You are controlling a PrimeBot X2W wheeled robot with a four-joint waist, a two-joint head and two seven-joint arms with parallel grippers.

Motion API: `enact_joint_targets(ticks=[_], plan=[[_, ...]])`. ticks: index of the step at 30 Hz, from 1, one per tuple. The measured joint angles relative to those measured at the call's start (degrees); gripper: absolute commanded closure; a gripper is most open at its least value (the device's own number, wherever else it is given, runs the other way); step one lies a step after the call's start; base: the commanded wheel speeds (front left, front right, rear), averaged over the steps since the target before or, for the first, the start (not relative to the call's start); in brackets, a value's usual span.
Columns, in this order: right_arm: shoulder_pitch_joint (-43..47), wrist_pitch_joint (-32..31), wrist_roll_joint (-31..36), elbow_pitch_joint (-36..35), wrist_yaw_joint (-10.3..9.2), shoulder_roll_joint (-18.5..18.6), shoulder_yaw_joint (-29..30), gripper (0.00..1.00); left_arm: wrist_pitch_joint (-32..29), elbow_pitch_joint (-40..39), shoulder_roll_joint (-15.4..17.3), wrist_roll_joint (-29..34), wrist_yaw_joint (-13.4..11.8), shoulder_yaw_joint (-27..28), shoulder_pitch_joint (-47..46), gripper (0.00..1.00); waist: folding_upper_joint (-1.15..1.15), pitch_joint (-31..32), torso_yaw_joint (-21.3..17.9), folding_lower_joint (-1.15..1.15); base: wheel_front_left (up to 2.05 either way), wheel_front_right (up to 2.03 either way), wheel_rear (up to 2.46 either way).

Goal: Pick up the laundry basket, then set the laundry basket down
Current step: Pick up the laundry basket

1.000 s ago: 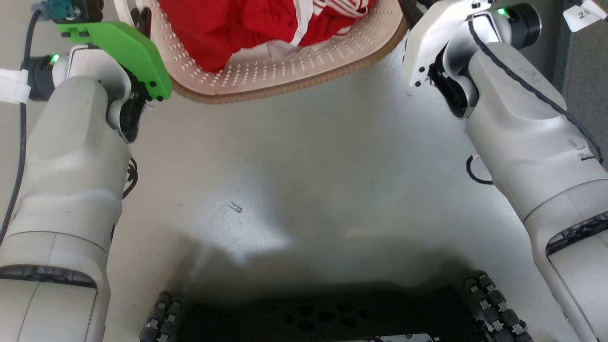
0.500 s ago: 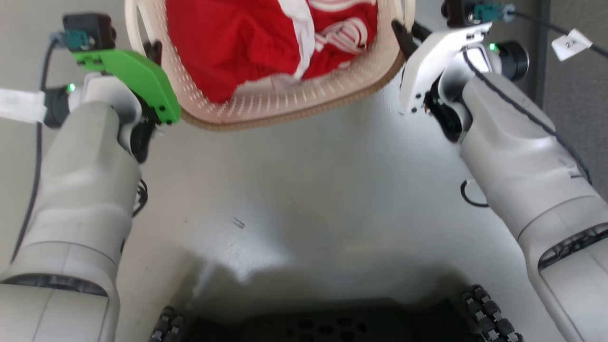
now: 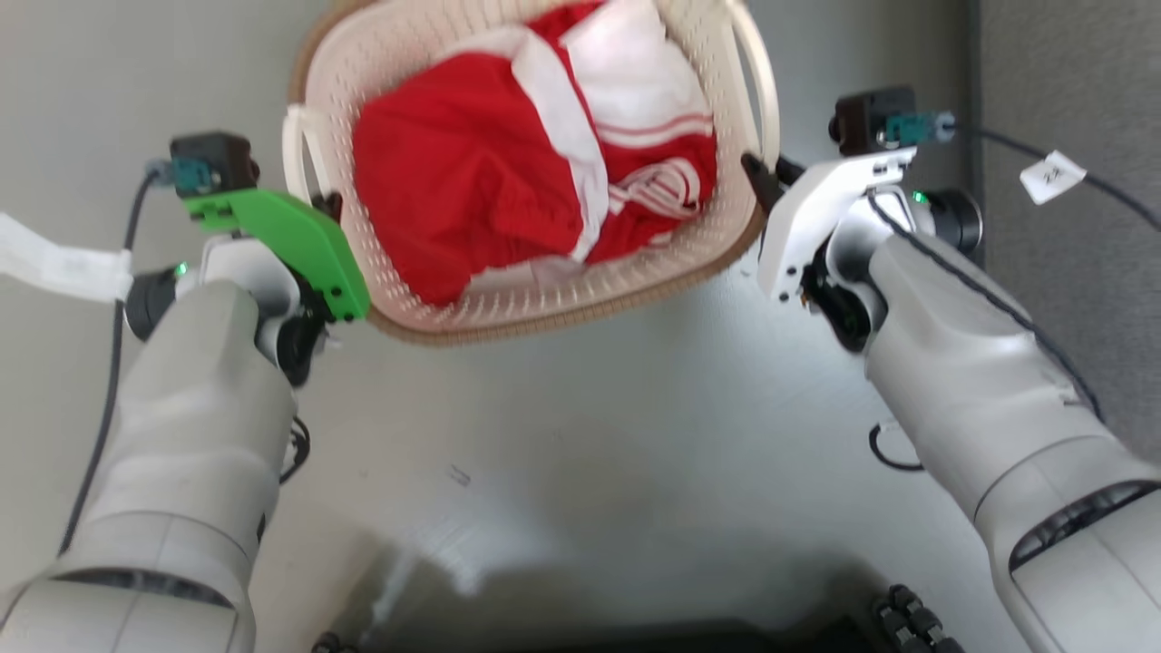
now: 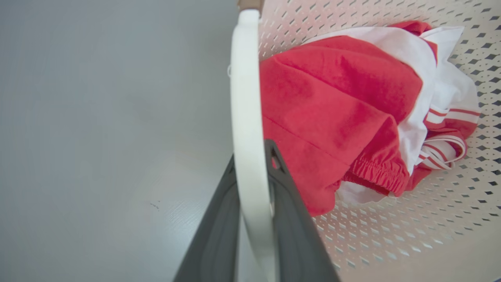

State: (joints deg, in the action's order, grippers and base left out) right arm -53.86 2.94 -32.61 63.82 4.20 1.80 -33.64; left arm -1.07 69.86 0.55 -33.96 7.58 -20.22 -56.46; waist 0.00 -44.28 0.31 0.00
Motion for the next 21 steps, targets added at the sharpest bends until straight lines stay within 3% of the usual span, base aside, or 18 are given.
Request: enact_joint_targets(ticks=[21], plan=[[10.4, -2.7, -6.4, 2.6, 1.34, -0.8, -1.8, 1.0, -3.8, 2.5, -1.4, -4.3, 0.0, 0.5, 10.5, 1.0, 0.0, 13.5, -0.4, 0.0, 0.0, 0.0, 0.0]])
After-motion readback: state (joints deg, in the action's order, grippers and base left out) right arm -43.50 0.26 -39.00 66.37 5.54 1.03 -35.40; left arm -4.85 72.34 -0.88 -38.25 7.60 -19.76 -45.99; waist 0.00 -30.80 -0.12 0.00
